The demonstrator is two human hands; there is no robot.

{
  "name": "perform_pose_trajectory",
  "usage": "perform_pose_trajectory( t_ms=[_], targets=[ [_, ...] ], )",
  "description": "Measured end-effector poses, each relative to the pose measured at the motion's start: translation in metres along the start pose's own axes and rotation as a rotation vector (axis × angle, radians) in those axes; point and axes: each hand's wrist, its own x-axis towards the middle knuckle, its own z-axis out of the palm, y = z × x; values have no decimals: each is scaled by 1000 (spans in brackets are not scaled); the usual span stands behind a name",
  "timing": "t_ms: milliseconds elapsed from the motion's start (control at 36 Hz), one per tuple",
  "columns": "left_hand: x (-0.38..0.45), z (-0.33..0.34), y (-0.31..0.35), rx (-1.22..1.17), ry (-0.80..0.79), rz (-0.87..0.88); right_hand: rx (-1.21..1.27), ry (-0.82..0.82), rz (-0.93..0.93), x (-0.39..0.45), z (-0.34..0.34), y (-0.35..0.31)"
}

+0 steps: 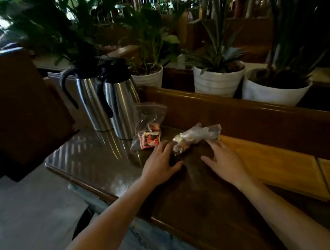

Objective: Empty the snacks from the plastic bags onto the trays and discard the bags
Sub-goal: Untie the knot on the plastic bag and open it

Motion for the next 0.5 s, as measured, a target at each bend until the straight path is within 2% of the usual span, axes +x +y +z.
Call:
perform_pose_trajectory(
  t_ms=[139,278,417,500],
  targets=[
    [26,13,-3,-114,15,-23,97,32,39,23,9,-14],
    [42,18,-3,-126,50,1,375,156,62,34,5,-27],
    [48,18,-2,-232,36,-5,488,99,104,41,6,-29],
    [46,17,-1,-280,59,-12,525,121,120,44,9,-28]
  ],
)
